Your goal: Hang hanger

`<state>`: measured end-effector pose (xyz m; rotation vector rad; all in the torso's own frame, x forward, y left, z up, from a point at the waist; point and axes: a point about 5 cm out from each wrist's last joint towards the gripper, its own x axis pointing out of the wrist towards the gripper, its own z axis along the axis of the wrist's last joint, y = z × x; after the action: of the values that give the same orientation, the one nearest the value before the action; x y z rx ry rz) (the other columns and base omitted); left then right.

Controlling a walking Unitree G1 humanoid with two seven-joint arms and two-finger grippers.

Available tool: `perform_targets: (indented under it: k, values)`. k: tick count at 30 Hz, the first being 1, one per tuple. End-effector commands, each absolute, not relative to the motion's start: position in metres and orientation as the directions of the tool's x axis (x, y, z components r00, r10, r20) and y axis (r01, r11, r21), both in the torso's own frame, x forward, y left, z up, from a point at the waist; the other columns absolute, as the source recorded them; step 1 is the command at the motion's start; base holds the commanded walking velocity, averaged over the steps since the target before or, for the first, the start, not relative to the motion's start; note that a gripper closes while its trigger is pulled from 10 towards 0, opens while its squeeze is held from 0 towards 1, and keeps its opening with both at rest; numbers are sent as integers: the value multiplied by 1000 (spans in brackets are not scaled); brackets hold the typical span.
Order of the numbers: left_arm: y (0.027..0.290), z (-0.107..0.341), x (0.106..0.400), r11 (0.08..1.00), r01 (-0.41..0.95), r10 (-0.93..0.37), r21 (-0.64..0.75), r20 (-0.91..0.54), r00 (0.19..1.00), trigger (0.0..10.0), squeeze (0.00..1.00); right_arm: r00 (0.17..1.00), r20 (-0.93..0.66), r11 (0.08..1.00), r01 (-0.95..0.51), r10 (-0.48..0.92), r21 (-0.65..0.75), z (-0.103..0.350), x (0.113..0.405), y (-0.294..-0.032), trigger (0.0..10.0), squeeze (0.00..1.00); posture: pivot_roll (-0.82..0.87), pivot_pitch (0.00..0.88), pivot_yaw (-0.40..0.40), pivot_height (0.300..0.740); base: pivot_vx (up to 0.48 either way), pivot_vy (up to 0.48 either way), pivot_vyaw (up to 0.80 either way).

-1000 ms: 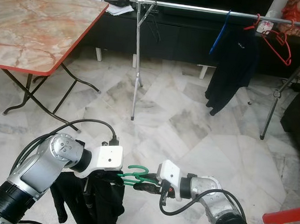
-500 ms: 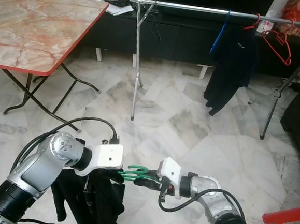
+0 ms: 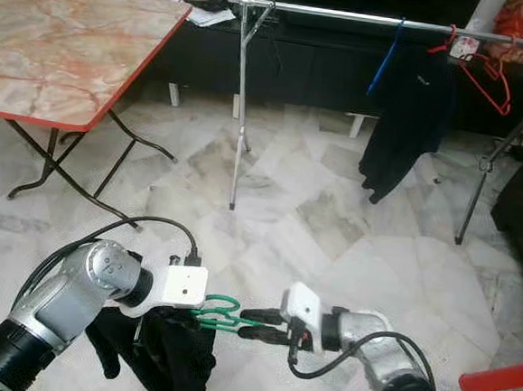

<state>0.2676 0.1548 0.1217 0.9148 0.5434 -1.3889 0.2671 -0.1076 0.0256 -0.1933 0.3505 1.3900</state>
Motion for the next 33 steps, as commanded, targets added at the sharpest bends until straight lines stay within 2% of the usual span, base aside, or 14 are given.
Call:
perform_targets:
  k: [1, 5, 10, 14, 20, 24, 25, 28, 33]
  values:
    - [154, 122, 268, -81, 971, -588, 224, -798, 135, 10000, 0, 140, -343, 172, -983, 929, 64, 29, 269, -107, 10000, 0, 56, 59, -68, 740, 0, 0, 0]
    - [154, 121, 267, -84, 972, -586, 218, -800, 129, 10000, 0, 132, -343, 165, -984, 930, 70, 29, 269, -110, 10000, 0, 57, 59, -68, 740, 0, 0, 0]
    - [158, 119, 266, -96, 973, -559, 209, -820, 121, 10000, 0, 215, -296, 239, -970, 931, 45, 39, 279, -112, 10000, 0, 55, 60, -66, 740, 0, 0, 0]
    - [163, 113, 265, -98, 975, -529, 199, -840, 119, 10000, 0, 230, -285, 251, -967, 930, 40, 42, 283, -113, 10000, 0, 56, 60, -66, 740, 0, 0, 0]
    - [168, 107, 264, -95, 977, -497, 189, -860, 118, 10000, 0, 206, -299, 230, -972, 932, 47, 41, 281, -114, 10000, 0, 55, 61, -66, 740, 0, 0, 0]
    - [177, 100, 263, -97, 979, -439, 178, -891, 118, 10000, 0, 149, -323, 181, -981, 935, 73, 38, 276, -117, 10000, 0, 55, 60, -66, 740, 0, 0, 0]
    - [183, 95, 263, -95, 979, -412, 179, -902, 126, 10000, 0, 96, -352, 138, -986, 931, 96, 35, 271, -120, 10000, 0, 53, 60, -66, 740, 0, 0, 0]
    - [184, 93, 263, -83, 980, -409, 182, -903, 133, 10000, 0, 51, -375, 100, -988, 926, 114, 31, 266, -122, 10000, 0, 55, 60, -68, 740, 0, 0, 0]
    - [188, 86, 263, -64, 981, -395, 183, -908, 143, 10000, 0, 113, -385, 156, -984, 916, 81, 32, 270, -123, 10000, 0, 53, 59, -69, 740, 0, 0, 0]
